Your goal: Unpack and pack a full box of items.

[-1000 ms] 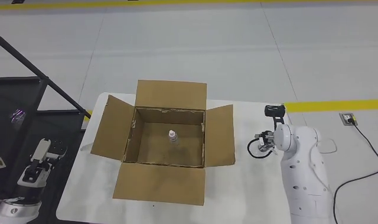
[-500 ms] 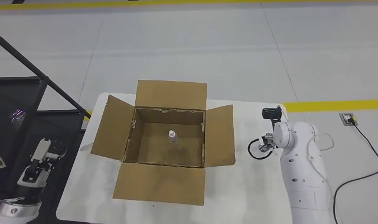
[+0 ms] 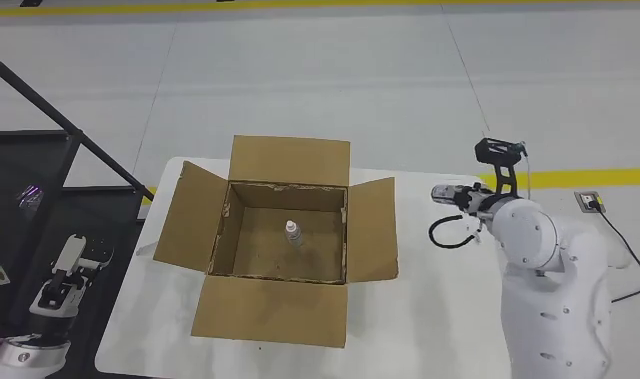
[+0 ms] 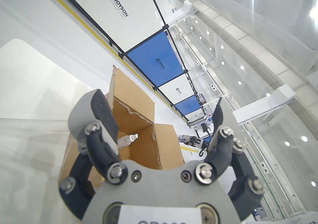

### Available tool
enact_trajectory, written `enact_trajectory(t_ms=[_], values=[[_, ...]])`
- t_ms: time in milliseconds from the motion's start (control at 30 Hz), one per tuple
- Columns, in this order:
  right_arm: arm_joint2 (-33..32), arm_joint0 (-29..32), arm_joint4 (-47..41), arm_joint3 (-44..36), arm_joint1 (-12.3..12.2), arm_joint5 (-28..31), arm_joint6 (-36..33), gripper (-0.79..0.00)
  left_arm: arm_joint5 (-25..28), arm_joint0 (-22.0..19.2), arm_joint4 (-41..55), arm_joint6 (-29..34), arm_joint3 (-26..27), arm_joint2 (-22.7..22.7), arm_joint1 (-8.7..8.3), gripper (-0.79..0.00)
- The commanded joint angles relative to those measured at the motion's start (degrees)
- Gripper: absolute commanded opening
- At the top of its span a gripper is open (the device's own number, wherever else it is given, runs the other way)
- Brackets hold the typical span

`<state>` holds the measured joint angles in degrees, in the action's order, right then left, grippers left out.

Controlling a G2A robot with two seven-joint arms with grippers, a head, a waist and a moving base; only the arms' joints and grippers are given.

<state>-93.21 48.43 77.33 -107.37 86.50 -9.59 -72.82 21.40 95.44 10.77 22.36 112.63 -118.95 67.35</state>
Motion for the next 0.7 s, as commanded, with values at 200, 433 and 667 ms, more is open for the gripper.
enact_trajectory(t_ms=[200, 433, 667], values=[[9.44, 3.69, -9.32, -13.83, 0.67, -0.5, 4.85, -0.785, 0.0, 0.0, 0.0, 0.0, 0.0, 0.0, 0.0, 0.0], [24.46, 2.5, -3.77, -9.91, 0.98, 3.64, 2.82, -0.785, 0.0, 0.0, 0.0, 0.0, 0.0, 0.0, 0.0, 0.0], [36.38, -2.56, 1.87, 3.21, 2.45, 1.26, 2.87, -0.785, 0.0, 0.0, 0.0, 0.0, 0.0, 0.0, 0.0, 0.0]])
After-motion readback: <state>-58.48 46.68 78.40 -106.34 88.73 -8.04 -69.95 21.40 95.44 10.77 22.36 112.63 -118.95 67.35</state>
